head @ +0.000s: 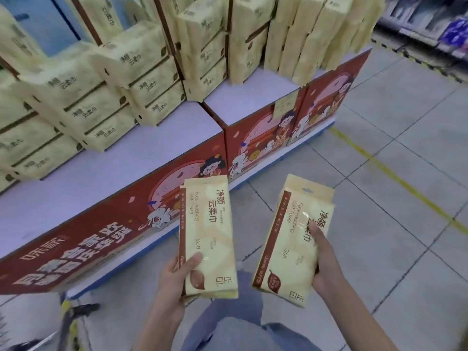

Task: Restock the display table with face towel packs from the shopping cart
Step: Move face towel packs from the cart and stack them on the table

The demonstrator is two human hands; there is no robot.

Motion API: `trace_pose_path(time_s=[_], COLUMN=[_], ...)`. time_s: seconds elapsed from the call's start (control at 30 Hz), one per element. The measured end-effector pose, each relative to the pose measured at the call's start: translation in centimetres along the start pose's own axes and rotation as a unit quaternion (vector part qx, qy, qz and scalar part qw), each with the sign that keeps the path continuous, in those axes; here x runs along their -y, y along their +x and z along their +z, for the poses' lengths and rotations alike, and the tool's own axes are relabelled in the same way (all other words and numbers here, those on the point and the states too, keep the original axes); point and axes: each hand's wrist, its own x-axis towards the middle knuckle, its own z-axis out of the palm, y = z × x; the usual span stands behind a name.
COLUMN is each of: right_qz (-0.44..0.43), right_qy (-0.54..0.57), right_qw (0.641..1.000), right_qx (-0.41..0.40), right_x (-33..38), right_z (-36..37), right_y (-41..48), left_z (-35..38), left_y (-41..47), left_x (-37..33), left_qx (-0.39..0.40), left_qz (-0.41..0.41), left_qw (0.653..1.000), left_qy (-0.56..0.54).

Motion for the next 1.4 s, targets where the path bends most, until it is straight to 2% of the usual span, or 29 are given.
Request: trace_pose_path(time_s=[0.3, 0.6, 0.8, 0.9, 1.07, 1.23, 1.4], right_qz=[-0.008, -0.017, -0.002, 0.011, 0.034, 0.044, 0.012], right_qy=[0.009, 0.065, 0.075, 0.017, -0.137, -0.278, -0.383], right_qw=[0.999, 0.995, 0.994, 0.998, 0.988, 0.943, 0.888], right_qx=[-0.044, -0.074, -0.078, -0.051, 0.055, 0.180, 0.254], right_x=[11.1, 20.8, 27.4, 31.7, 38.9, 43.0, 43.4], right_z=[1.4, 0.4, 0.4, 1.9, 6.6, 13.5, 20.7], right_y=[11.8, 19.0, 27.3, 32.4, 39.6, 44.2, 47.3], left_z=[11.5, 26.4, 34.7, 38.2, 42.4, 44.5, 44.3], left_y=[11.9, 21.6, 27.6, 30.2, 31.6, 31.5, 31.0], left_x=[-5.2, -14.3, -17.1, -17.7, -18.7, -19.0, -18.7], left_qx=[0.005, 0.077, 0.086, 0.047, -0.048, -0.147, -0.243], left_qz=[-0.032, -0.008, -0.002, 0.012, 0.026, 0.060, 0.070], left_qw=[0.999, 0.994, 0.995, 0.998, 0.995, 0.969, 0.930], left_qy=[0.017, 0.074, 0.060, 0.030, -0.078, -0.191, -0.265])
